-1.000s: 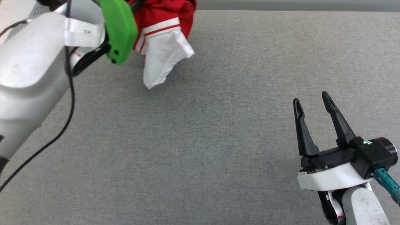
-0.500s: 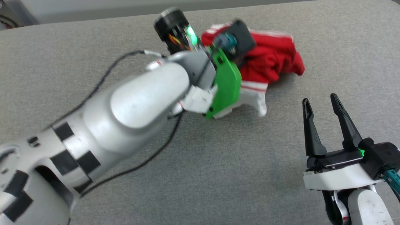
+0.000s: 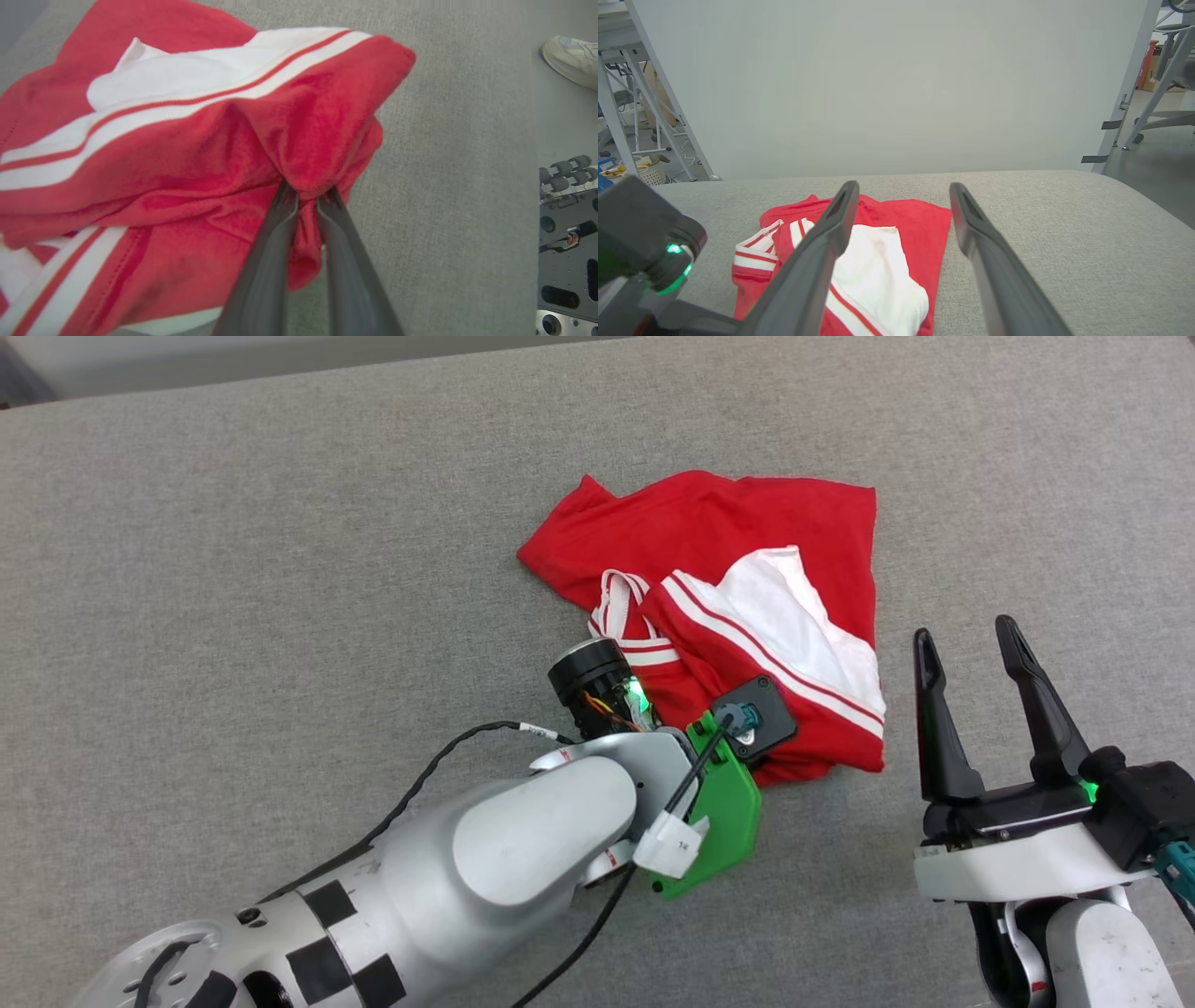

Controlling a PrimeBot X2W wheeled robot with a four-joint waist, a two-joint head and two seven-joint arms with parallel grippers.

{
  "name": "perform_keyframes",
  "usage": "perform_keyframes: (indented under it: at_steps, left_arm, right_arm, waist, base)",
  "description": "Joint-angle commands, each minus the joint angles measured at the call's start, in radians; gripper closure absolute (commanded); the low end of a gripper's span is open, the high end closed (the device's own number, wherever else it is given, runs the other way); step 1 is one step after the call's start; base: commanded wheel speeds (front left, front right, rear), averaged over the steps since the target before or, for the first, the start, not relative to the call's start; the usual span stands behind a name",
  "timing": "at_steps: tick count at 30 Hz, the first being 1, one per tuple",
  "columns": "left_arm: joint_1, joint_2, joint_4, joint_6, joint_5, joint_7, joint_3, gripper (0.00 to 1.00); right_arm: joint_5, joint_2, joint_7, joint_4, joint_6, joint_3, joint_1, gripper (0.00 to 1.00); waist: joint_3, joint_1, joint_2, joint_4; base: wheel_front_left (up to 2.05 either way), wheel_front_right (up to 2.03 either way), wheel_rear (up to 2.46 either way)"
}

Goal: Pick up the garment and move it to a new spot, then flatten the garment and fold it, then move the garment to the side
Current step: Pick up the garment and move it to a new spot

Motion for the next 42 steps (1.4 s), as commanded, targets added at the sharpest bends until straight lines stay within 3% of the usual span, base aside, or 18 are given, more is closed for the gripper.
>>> perform_keyframes:
  at_steps: [1,2,6,11,16,21,27,34,42]
  left_arm:
    - [0.004,-0.007,0.015,0.002,-0.002,-0.040,0.003,0.14]
    - [-0.006,-0.010,0.029,0.002,-0.003,-0.081,0.003,0.00]
    - [-0.036,-0.039,0.114,0.008,0.005,-0.278,0.038,0.00]
    - [-0.014,-0.058,0.140,0.084,-0.002,-0.458,0.122,0.00]
    - [0.033,-0.017,0.084,0.198,0.019,-0.505,0.229,0.00]
    - [0.147,0.053,-0.090,0.306,0.095,-0.507,0.407,0.00]
    - [0.343,0.100,-0.226,0.373,0.169,-0.507,0.623,0.00]
    - [0.562,0.097,-0.308,0.384,0.261,-0.507,0.851,0.00]
    - [0.752,0.057,-0.339,0.315,0.352,-0.507,1.009,0.00]
  right_arm:
    - [0.002,-0.001,-0.005,0.003,-0.001,-0.007,0.003,0.00]
    - [0.000,-0.001,-0.005,0.006,-0.001,-0.010,0.006,0.00]
    - [-0.010,-0.001,-0.005,0.025,-0.001,-0.025,0.029,0.00]
    - [-0.021,-0.001,-0.005,0.045,-0.001,-0.039,0.062,0.00]
    - [-0.030,-0.001,-0.005,0.052,-0.001,-0.049,0.089,0.00]
    - [-0.038,-0.001,-0.005,0.059,-0.001,-0.065,0.109,0.00]
    - [-0.048,-0.001,-0.005,0.069,-0.001,-0.075,0.121,0.00]
    - [-0.054,-0.001,-0.005,0.075,-0.001,-0.079,0.135,0.00]
    - [-0.055,-0.001,-0.005,0.086,-0.001,-0.069,0.160,0.00]
  waist:
    - [-0.010,0.0000,-0.0001,0.009]
    - [-0.015,0.0000,-0.0001,0.014]
    - [-0.056,0.0000,-0.0001,0.039]
    - [-0.116,0.0000,-0.0001,0.073]
    - [-0.159,0.0000,-0.0001,0.110]
    - [-0.185,0.0000,-0.0001,0.146]
    - [-0.206,0.0000,-0.0001,0.172]
    - [-0.230,0.0000,-0.0001,0.188]
    - [-0.266,0.0000,-0.0001,0.192]
  base:
    - [0.00,0.00,0.00]
    - [0.00,0.00,0.00]
    - [0.00,0.00,0.00]
    - [0.00,0.00,0.00]
    - [0.00,0.00,0.00]
    - [0.00,0.00,0.00]
    - [0.00,0.00,0.00]
    - [0.00,0.00,0.00]
    - [0.00,0.00,0.00]
